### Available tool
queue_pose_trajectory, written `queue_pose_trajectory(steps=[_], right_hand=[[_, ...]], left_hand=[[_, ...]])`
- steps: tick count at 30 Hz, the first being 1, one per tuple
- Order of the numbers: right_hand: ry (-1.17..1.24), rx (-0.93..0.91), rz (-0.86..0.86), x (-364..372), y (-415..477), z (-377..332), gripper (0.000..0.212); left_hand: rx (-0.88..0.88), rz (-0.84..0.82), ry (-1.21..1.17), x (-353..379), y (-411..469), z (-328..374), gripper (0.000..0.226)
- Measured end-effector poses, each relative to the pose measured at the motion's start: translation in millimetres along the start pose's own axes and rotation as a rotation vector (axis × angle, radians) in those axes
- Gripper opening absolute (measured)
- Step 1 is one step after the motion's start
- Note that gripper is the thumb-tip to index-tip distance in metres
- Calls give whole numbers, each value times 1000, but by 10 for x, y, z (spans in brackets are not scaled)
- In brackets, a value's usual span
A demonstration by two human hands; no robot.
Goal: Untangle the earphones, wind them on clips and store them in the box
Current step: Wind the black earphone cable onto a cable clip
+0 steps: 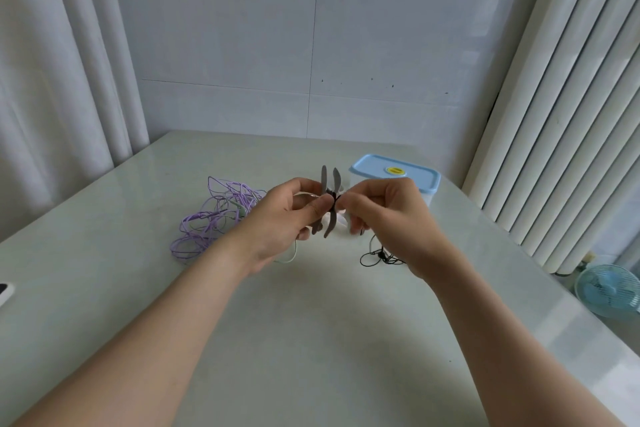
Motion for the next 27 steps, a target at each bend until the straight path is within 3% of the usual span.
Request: queue_pose_trajectory(steps=[3, 8, 13, 15, 19, 27], right_hand=[[63, 53, 69, -78, 28, 54, 26], [129, 111, 138, -130, 54, 133, 36], [240, 190, 260, -278, 111, 272, 32], [210, 173, 285, -320, 138, 306, 32], [70, 74, 336, -359, 149, 284, 39], [-46, -74, 408, -444, 174, 229, 25]], left_hand=[[29, -123, 12, 122, -64, 65, 38], [41, -169, 138, 228, -81, 45, 17], [37, -165, 236, 272, -83, -17, 33], [50, -169, 236, 266, -86, -30, 24], [74, -184, 166, 248, -88, 14, 28], [85, -263, 145, 305, -121, 1, 29]])
Point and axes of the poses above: each hand's wrist, its own y-axis towards the middle knuckle, its own x-axis out of the palm, z = x × y, the point moved 10 cm from there along y, towards the middle knuckle, and after that the axes turned 9 degrees about z, right-handed, at the moved point
